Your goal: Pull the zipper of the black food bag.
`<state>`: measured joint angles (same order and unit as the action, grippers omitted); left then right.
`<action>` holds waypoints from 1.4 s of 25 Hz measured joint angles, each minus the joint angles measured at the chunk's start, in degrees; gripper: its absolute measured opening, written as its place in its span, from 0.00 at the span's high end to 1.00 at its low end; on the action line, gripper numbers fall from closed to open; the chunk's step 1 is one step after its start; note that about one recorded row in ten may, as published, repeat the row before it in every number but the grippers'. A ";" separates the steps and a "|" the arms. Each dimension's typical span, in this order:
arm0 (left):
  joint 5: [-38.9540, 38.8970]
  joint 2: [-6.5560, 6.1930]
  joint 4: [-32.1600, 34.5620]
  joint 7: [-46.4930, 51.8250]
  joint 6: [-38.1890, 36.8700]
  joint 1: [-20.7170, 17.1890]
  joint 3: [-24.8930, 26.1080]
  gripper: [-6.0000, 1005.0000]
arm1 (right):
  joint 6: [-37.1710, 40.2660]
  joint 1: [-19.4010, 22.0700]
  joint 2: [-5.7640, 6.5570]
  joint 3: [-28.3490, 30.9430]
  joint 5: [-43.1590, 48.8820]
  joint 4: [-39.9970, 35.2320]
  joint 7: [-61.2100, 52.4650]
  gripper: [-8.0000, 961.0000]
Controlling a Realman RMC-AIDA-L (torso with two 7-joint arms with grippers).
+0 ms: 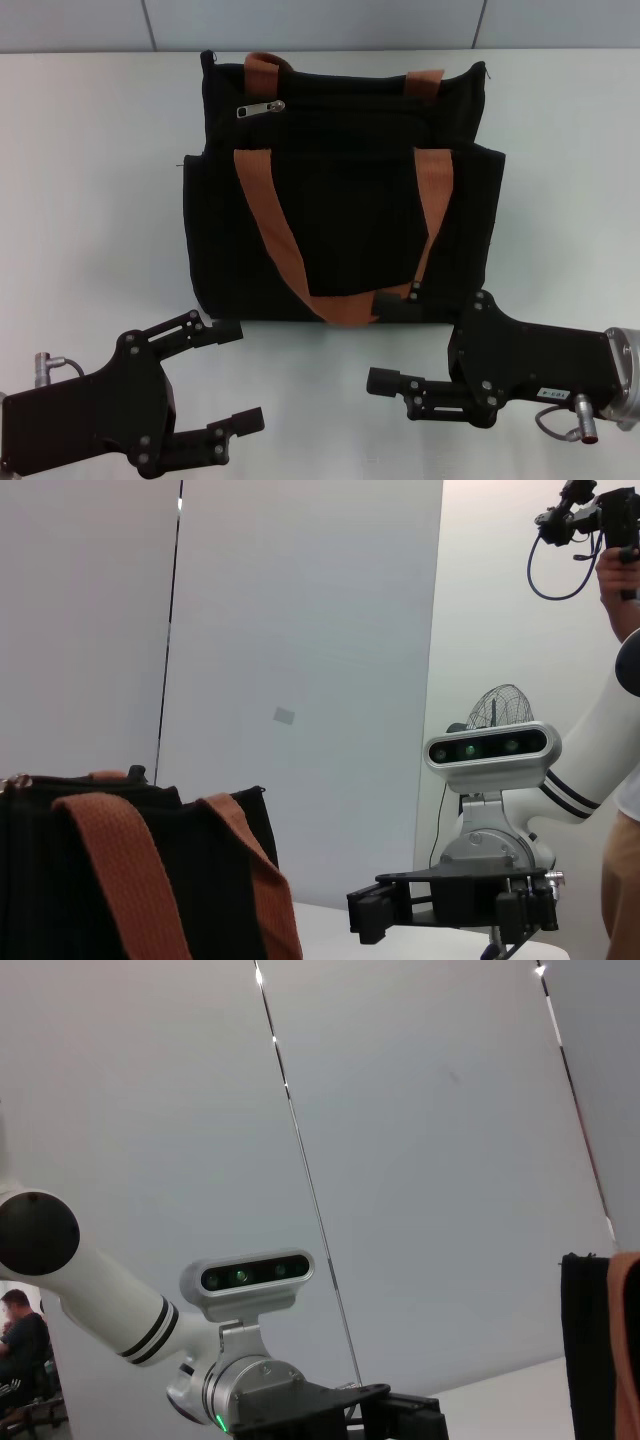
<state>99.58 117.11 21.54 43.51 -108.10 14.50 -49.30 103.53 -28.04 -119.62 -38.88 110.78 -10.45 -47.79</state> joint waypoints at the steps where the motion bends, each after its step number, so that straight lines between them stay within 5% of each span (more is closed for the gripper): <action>1: 0.00 0.00 0.00 0.00 0.00 0.00 -0.01 0.18 | 0.00 0.00 0.00 0.00 -0.31 0.00 -0.01 0.22; 11: -0.11 -0.02 -0.19 -0.63 0.00 0.00 0.14 0.19 | 0.00 0.03 0.00 -0.05 -0.51 0.28 -0.03 0.22; 14: -0.57 0.35 -0.14 -0.36 -0.31 0.03 7.41 0.19 | 0.00 -0.03 0.00 -0.05 -0.54 0.56 -0.02 0.22; 16: -0.57 0.35 -0.14 -0.36 -0.31 0.03 7.41 0.19 | 0.00 -0.22 0.00 -0.05 -0.58 0.99 0.11 0.22; 17: -1.58 1.19 -0.88 2.94 0.49 0.46 22.50 0.19 | 0.00 -0.22 0.00 -0.05 -0.58 0.99 0.11 0.22; 18: -2.13 1.44 -1.47 4.80 2.43 1.31 29.01 0.19 | 0.00 -0.35 0.00 -0.06 -0.58 1.20 0.21 0.22; 21: -2.18 1.14 -1.71 6.72 9.32 4.65 35.38 0.19 | 0.03 -0.66 0.00 -0.08 -0.58 1.64 0.27 0.22; 24: -1.79 1.04 -1.56 7.21 11.22 5.83 34.78 0.19 | 0.04 -0.84 0.00 -0.38 -0.58 1.76 0.23 0.23; 31: 0.90 1.34 1.27 9.21 18.83 13.15 21.44 0.20 | 0.02 -0.89 -0.06 -0.26 -0.58 2.58 0.31 0.23; 35: 0.91 1.36 1.39 9.23 19.76 14.34 18.57 0.21 | 0.02 -0.88 -0.08 -0.28 -0.58 2.92 0.30 0.23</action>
<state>100.49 118.47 22.93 52.73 -88.34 28.83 -30.73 103.55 -28.92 -119.70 -39.17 110.21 -7.53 -47.49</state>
